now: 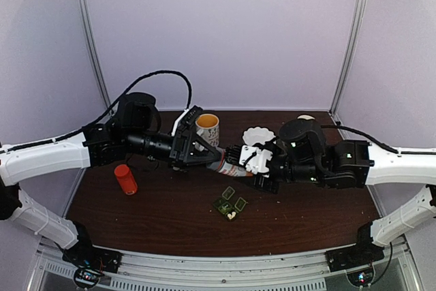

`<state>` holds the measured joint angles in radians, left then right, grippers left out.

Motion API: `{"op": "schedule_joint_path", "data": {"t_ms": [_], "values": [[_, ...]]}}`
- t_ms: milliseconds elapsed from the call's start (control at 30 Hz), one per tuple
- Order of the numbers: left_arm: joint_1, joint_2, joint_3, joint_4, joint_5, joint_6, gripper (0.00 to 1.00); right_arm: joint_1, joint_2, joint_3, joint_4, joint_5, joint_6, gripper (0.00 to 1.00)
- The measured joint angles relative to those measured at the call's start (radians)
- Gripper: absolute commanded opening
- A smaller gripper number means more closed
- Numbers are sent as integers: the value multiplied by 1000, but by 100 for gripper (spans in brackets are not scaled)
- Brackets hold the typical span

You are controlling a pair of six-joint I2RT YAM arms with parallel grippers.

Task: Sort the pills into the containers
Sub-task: Screw the lid of the pill bottle onto the pill bottle.

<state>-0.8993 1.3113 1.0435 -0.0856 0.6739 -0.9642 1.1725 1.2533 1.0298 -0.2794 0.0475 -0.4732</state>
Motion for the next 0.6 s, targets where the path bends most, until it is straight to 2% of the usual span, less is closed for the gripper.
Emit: {"op": "schedule_joint_path", "data": {"t_ms": [100, 300, 433, 600], "values": [[0, 14, 17, -24, 0, 2, 65, 4, 7, 7, -4, 10, -3, 0], [0, 44, 58, -72, -3, 13, 61, 33, 33, 36, -19, 64, -22, 0], [0, 48, 61, -91, -5, 22, 76, 41, 38, 39, -27, 86, -27, 0], [1, 47, 63, -104, -8, 29, 77, 44, 38, 39, -33, 99, -29, 0]]}}
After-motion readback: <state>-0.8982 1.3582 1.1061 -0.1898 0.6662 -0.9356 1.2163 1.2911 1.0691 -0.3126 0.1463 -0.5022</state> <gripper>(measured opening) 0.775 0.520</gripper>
